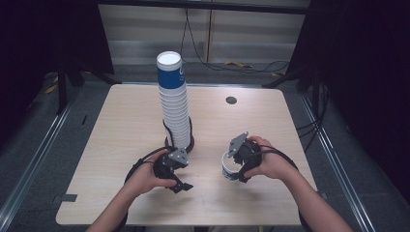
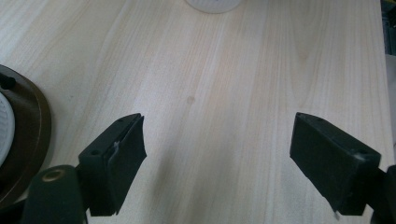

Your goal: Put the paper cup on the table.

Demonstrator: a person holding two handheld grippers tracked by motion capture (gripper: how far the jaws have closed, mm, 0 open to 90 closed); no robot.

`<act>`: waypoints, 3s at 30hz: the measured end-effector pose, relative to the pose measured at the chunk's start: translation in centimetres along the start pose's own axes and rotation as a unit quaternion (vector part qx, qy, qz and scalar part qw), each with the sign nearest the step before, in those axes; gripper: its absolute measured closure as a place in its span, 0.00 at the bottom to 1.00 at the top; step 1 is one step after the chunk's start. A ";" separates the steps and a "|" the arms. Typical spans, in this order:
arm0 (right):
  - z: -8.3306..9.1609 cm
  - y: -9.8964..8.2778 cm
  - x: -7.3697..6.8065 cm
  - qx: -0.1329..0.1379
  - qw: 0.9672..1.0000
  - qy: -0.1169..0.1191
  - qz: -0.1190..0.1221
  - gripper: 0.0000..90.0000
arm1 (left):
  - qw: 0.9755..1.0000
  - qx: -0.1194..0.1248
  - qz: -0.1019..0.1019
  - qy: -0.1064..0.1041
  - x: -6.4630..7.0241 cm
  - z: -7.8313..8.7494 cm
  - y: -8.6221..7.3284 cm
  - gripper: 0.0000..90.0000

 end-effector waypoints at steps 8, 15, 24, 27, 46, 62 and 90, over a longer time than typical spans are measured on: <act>-0.4 0.5 -0.1 0.017 1.000 0.012 -0.019 0.15 | 1.000 0.000 0.001 0.000 0.0 0.1 -0.2 0.20; -0.3 0.1 -0.2 0.038 0.998 0.019 -0.041 0.14 | 1.000 0.000 0.004 0.001 0.0 0.2 -0.3 0.20; -0.9 -0.7 -0.2 0.056 0.997 0.028 -0.052 0.14 | 1.000 0.003 0.008 0.001 0.1 0.2 -0.4 0.20; -1.0 -1.1 -0.3 0.059 0.996 0.033 -0.064 0.14 | 1.000 0.001 0.008 0.000 0.1 0.3 -0.5 0.20; -0.1 -3.9 -0.1 0.099 0.988 0.047 -0.109 0.14 | 1.000 0.006 0.010 0.004 -0.3 0.8 -0.7 0.20; 0.9 -6.7 0.4 0.141 0.978 0.037 -0.148 0.15 | 0.999 0.014 0.025 0.023 -1.1 1.8 -1.7 0.19; 0.6 -11.7 0.5 0.170 0.965 0.017 -0.199 0.15 | 0.997 0.023 0.053 0.055 -2.8 3.6 -4.9 0.19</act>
Point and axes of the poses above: each handheld gripper's, and its own axes: z roughly backward along the jaws, y roughly out of its top, x roughly to its right, the point moved 6 cm from there along -z, roughly forward along the jaws, and after that the axes turned 14 degrees about -z, right-handed, at the moved point
